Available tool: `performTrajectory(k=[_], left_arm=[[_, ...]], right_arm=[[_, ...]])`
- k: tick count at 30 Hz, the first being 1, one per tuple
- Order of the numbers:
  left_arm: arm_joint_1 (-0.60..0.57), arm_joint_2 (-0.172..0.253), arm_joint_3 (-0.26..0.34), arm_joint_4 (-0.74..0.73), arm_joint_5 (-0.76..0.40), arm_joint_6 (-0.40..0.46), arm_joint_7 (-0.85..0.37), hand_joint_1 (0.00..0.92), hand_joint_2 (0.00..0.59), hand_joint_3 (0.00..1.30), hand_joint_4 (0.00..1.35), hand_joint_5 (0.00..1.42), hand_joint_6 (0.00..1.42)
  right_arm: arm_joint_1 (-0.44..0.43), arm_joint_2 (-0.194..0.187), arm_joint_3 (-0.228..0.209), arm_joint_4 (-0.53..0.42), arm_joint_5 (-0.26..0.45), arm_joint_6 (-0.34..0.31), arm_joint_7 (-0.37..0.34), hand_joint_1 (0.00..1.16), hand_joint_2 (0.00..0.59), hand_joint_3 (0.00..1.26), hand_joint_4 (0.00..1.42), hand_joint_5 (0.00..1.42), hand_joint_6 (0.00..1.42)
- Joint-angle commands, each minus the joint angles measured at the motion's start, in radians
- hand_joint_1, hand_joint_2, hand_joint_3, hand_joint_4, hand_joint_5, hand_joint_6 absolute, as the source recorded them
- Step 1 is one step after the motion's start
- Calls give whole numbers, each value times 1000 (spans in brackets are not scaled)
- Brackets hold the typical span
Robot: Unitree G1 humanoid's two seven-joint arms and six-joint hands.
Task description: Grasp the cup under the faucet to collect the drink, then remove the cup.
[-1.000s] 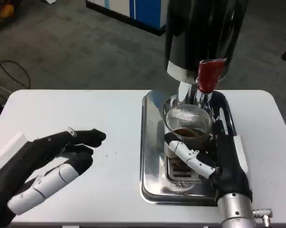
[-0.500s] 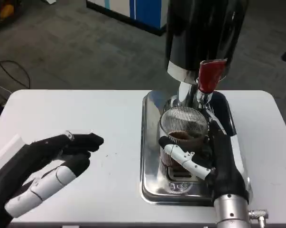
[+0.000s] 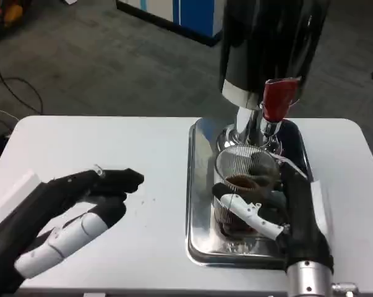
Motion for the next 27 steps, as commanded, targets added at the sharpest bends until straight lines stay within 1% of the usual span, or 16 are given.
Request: performTrajectory(k=[1,4,7,13,18,22,27], left_arm=[[-49,7,-35,8,23,2,13,0,124,347,317,312,296],[-75,6,-50,13,32,5,12,0,121,345,306,311,296],[-95,4,-63,20,40,5,13,0,120,345,305,311,296],[-141,0,-91,36,44,7,19,0,124,343,304,311,296],[-178,3,-108,61,47,1,23,0,124,337,304,311,296],[-198,5,-117,72,52,-6,25,0,122,334,304,311,296],[-236,3,-133,90,54,-5,25,0,122,331,304,311,296]], right_arm=[[34,-6,-25,-12,-5,-15,-14,869,180,682,894,1192,1101],[38,-12,-39,-17,-6,-24,-18,868,174,713,927,1237,1173],[39,-16,-48,-19,-6,-31,-19,870,172,724,929,1253,1195],[53,-26,-63,-33,-4,-46,-21,878,162,760,977,1312,1254],[73,-38,-72,-57,2,-56,-10,878,163,804,1022,1370,1329],[90,-53,-84,-85,19,-70,19,873,156,841,1051,1403,1368],[121,-83,-96,-144,43,-74,81,866,151,871,1070,1424,1397]])
